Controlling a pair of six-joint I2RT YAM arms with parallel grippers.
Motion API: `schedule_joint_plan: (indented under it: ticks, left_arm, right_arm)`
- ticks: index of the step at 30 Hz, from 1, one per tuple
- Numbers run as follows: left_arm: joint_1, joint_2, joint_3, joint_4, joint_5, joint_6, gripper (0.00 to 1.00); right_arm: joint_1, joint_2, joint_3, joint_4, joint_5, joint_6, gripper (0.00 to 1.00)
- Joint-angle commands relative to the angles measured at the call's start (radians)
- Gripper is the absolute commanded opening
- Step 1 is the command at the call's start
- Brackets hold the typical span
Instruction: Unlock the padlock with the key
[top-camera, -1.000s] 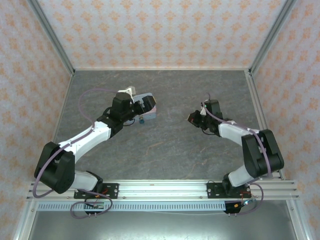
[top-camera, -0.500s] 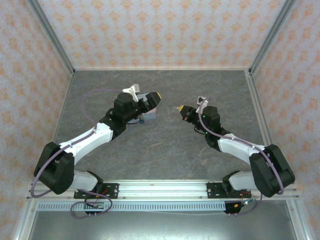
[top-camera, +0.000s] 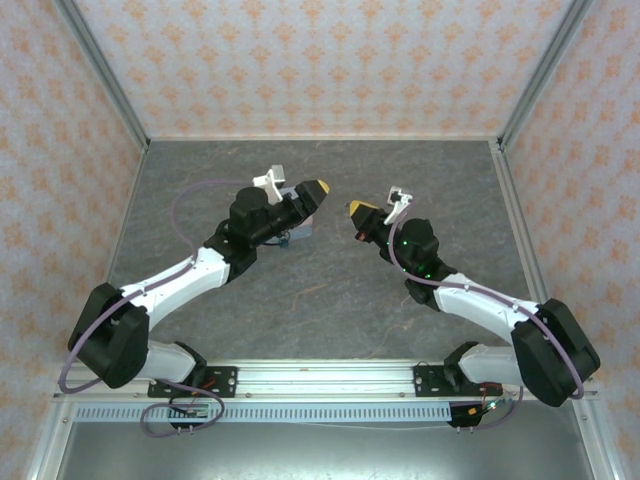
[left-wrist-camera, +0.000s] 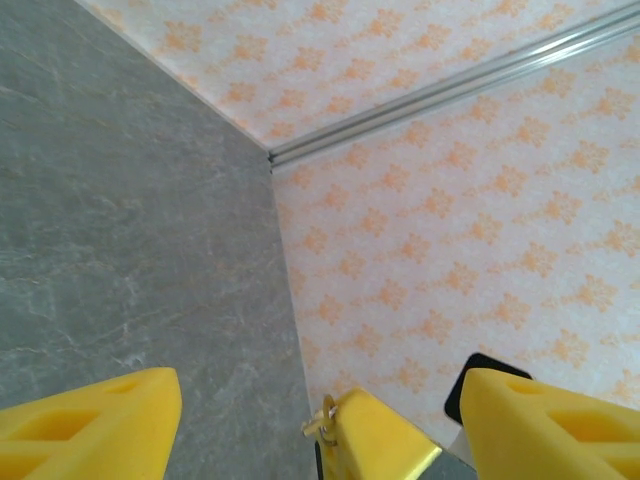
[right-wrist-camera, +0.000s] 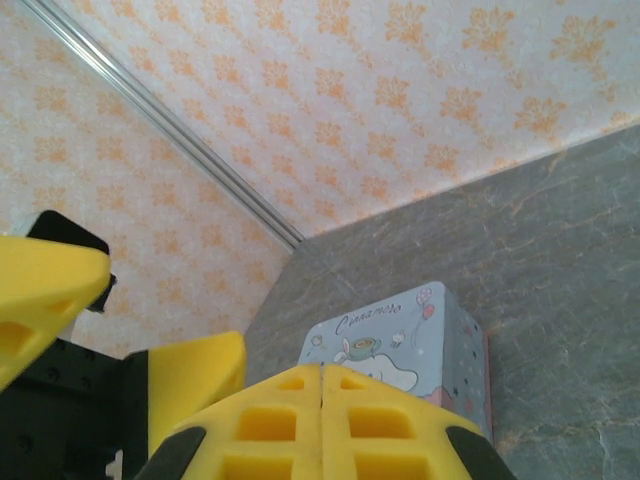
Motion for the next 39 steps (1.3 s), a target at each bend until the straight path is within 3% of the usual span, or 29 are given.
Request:
schedule_joint_plan:
  ticks: [1,9,23,32,39]
  left_arm:
    - [-0.020,0.031,0.030,0.055,0.027,-0.024,0.73]
    - [-0.050,0.111,0.062,0.107,0.052,-0.062,0.64]
    - [-0.064,0.146,0.090,0.128,0.061,-0.071,0.31]
    - [-0.064,0.110,0.087,0.025,0.018,0.006,0.37]
    - [-0.062,-0.030,0.073,-0.170,-0.097,0.308,0.46]
  right_arm:
    - [0.009,-0.018,0.034,0.030,0.023,-0.031,0.00]
    - [0.014,-0.016,0.038,0.033,0.013,-0.021,0.00]
    - [0.017,0.021,0.040,0.055,-0.004,0.017,0.00]
    - [0.016,0.014,0.048,0.017,0.009,0.015,0.00]
    - [0.013,-0.043,0.129,-0.265,0.082,-0.001,0.00]
